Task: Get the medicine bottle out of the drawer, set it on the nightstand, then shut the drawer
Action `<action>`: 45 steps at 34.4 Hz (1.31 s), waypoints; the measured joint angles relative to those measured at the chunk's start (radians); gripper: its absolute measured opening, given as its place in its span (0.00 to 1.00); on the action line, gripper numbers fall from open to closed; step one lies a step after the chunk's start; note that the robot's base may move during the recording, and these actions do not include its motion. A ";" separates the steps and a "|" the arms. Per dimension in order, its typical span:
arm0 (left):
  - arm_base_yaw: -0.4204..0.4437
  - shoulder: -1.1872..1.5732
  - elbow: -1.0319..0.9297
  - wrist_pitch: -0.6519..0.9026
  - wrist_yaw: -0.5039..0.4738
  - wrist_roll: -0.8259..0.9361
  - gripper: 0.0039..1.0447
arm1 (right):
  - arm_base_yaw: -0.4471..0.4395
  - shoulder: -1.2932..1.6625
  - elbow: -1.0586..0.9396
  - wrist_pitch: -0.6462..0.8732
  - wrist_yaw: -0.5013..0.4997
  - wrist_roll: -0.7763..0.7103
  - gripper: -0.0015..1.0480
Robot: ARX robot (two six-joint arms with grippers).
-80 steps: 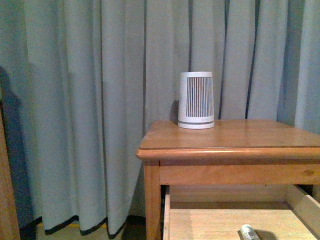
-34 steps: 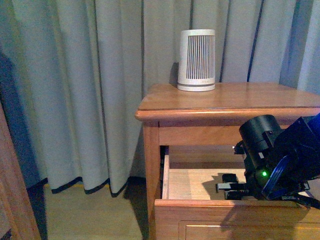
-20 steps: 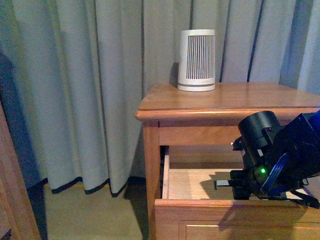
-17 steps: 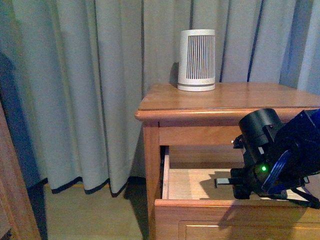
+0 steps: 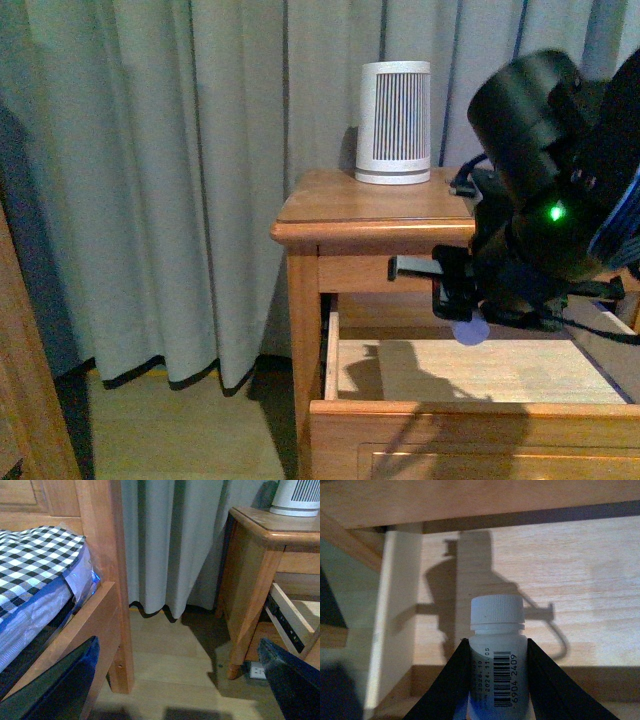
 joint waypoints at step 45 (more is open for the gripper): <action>0.000 0.000 0.000 0.000 0.001 0.000 0.94 | -0.286 0.397 0.770 -0.097 0.176 -0.246 0.68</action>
